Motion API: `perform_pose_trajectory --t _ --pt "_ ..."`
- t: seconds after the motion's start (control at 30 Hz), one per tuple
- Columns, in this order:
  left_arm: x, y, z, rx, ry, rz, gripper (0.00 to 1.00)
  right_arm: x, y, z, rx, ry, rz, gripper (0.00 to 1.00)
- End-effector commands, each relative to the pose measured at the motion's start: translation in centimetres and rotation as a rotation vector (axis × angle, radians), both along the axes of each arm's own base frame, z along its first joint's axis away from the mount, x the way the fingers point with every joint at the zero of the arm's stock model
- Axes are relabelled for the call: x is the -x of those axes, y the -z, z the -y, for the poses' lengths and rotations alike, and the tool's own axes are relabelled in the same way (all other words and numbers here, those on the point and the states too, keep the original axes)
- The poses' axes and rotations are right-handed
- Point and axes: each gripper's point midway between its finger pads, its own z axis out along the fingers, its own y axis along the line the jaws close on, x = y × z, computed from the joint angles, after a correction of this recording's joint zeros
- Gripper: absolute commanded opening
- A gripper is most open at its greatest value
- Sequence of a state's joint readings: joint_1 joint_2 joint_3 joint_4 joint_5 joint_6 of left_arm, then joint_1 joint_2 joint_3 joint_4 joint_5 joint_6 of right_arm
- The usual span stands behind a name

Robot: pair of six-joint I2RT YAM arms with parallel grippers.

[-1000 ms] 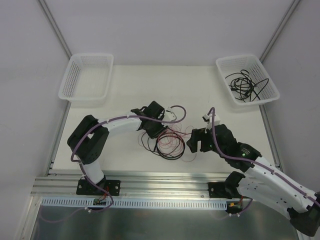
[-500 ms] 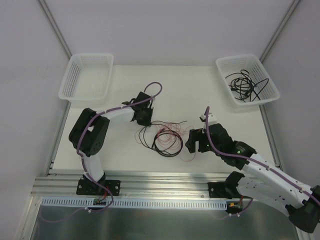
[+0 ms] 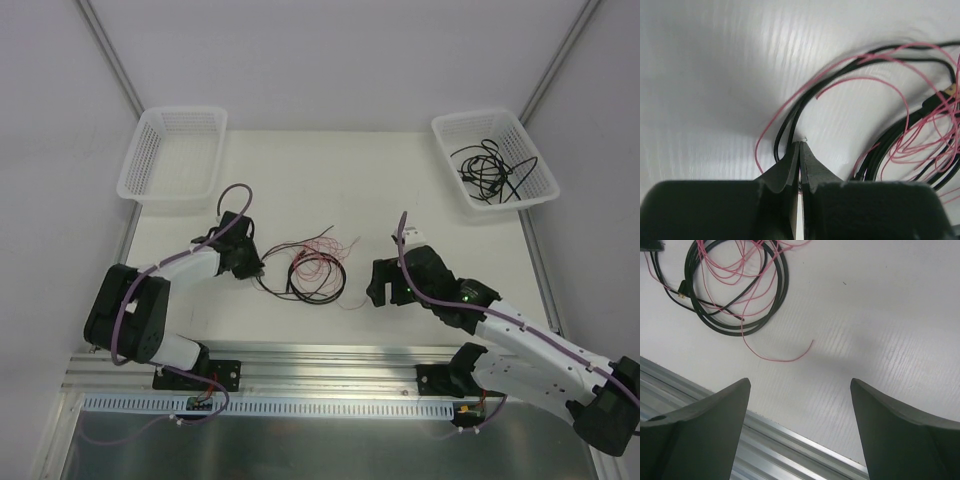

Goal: Untangle the cables

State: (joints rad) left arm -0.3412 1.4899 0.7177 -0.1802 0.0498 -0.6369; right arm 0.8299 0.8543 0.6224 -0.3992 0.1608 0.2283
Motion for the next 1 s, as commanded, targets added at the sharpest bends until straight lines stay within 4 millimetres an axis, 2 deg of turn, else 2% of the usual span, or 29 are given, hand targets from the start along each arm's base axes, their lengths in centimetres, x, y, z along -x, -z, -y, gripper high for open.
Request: perform_pose_trajectory --t 0.0,0.07,0.1,0.17,0.2,0.23,0.33,0.37,0.43,0.5,0.53,0.63,0.8,0.97 --pt "2.5 -0.9 0.9 0.128 -0.045 -0.01 0.0 0.0 -0.1 -1.1 -0.026 -0.019 -0.004 0.85" --pt "3.5 -1.5 1.7 0.163 0.003 0.002 0.0 0.0 -0.1 -1.5 -0.027 -0.029 -0.003 0.85" --pt "3.5 -2.5 2.2 0.178 0.03 0.039 0.0 0.0 0.0 -1.6 -0.029 -0.033 -0.006 0.86" --pt "3.8 -3.8 3.2 0.193 0.074 0.081 0.07 -0.1 0.0 -2.0 -0.028 -0.042 -0.008 0.85" --pt "3.6 -4.8 3.4 0.204 0.082 0.118 0.15 -0.2 -0.3 -2.2 -0.034 -0.045 -0.003 0.85" --pt "3.1 -5.7 3.5 0.205 0.075 0.148 0.28 -0.2 -0.3 -2.3 -0.03 -0.047 -0.006 0.86" --pt "1.7 -8.6 3.6 0.24 0.012 0.226 0.52 -0.3 -0.9 -2.7 -0.031 -0.062 0.007 0.85" --pt "1.1 -9.0 3.2 0.234 -0.033 0.244 0.71 -0.2 -1.0 -2.7 -0.029 -0.064 0.009 0.86" --pt "0.2 -10.1 3.3 0.281 -0.14 0.245 0.78 -0.3 -1.2 -2.6 -0.029 -0.06 0.016 0.85" --pt "-0.4 -10.4 3.8 0.293 -0.2 0.237 0.78 -0.2 -1.4 -2.5 -0.032 -0.057 0.022 0.85" --pt "-1.2 -11.1 4.0 0.295 -0.22 0.256 0.77 -0.2 -1.5 -2.4 -0.034 -0.056 0.025 0.85" --pt "-2.3 -11.3 5.1 0.284 -0.271 0.259 0.71 -0.1 -1.8 -2.4 -0.047 -0.055 0.031 0.85" --pt "-3.5 -8.7 6.4 0.278 -0.351 0.176 0.63 0.2 -1.9 -2.0 -0.048 -0.051 0.038 0.85" --pt "-4.3 -7.6 7.7 0.267 -0.352 0.154 0.5 0.4 -2.1 -1.4 -0.063 -0.04 0.056 0.85"
